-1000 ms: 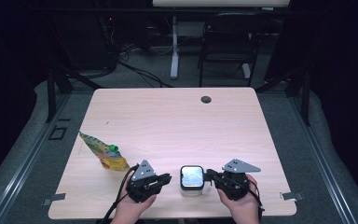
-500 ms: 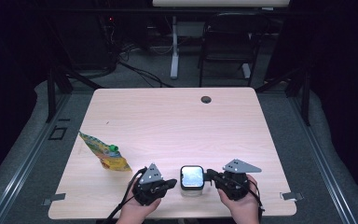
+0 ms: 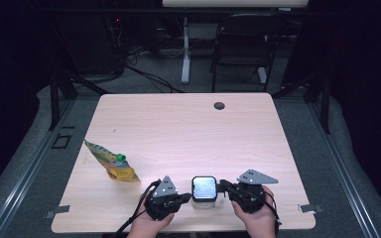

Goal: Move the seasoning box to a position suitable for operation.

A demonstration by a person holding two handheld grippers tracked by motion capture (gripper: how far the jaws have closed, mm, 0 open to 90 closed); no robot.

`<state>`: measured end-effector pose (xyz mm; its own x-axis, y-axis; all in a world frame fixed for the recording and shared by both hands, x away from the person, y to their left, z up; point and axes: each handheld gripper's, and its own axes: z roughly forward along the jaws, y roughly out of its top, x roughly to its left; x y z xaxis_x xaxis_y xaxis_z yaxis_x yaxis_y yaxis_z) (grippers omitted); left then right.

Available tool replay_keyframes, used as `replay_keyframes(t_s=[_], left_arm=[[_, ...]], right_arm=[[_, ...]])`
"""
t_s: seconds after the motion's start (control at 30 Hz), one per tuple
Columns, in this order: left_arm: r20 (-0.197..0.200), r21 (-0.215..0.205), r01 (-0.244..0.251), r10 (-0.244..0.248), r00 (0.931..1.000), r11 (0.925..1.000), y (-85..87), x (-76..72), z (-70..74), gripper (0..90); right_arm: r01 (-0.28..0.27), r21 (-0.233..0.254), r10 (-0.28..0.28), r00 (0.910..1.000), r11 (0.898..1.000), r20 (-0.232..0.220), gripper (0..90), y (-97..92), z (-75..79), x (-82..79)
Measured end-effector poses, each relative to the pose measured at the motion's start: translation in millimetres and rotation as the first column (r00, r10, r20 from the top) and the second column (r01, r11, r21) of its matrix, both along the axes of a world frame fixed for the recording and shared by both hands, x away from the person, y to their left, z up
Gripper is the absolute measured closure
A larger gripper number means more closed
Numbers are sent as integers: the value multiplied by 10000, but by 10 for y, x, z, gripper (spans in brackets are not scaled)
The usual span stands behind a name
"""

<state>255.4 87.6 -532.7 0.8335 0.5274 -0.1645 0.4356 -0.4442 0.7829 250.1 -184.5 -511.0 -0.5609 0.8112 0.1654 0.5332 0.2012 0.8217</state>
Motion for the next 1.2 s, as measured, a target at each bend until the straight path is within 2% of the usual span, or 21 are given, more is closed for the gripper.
replay_keyframes(t_s=[0.17,0.33,0.43,0.5,0.57,0.63,0.73,0.83,0.9,0.93,0.97,1.1,1.2], left_arm=[[-53,-113,-13,12,10000,9999,-1,6,24,900],[104,-185,27,-25,9999,9998,-28,0,61,900],[126,-183,76,-74,9999,9998,-37,5,80,900],[142,-159,74,-72,9999,9998,-42,8,92,900],[220,-200,111,-106,9997,9997,-50,13,116,900],[212,-195,154,-149,9997,9997,-50,15,126,900],[291,-246,144,-136,9995,9996,-63,15,151,900],[339,-253,219,-210,9992,9994,-80,19,181,900],[451,-295,247,-233,9987,9993,-109,23,216,900],[451,-295,247,-233,9987,9993,-109,23,216,900],[445,-327,263,-249,9987,9991,-116,24,229,900],[486,-365,300,-282,9984,9989,-149,34,261,900],[476,-360,301,-283,9985,9989,-168,41,280,900]], right_arm=[[4,-8,-4,10000,10000,-59,888,-9,0,0],[21,60,-20,10000,10000,-89,882,-20,-6,2],[-58,-96,58,10000,9999,22,813,-7,-8,-8],[-91,-136,92,9999,9999,56,806,2,-6,-13],[-218,-473,230,9994,9986,251,787,27,43,-40],[-214,-471,229,9993,9987,302,780,35,55,-50],[-387,-715,413,9985,9967,357,725,40,100,-133],[-559,-764,596,9971,9955,480,683,48,100,-204],[-928,-1090,1021,9913,9897,833,657,79,78,-304],[-928,-1090,1021,9913,9897,833,657,79,78,-304],[-989,-1327,1117,9894,9862,926,648,93,68,-328],[-1199,-1678,1423,9814,9785,1292,587,172,22,-408],[-1162,-1630,1396,9802,9798,1402,566,198,5,-417]])
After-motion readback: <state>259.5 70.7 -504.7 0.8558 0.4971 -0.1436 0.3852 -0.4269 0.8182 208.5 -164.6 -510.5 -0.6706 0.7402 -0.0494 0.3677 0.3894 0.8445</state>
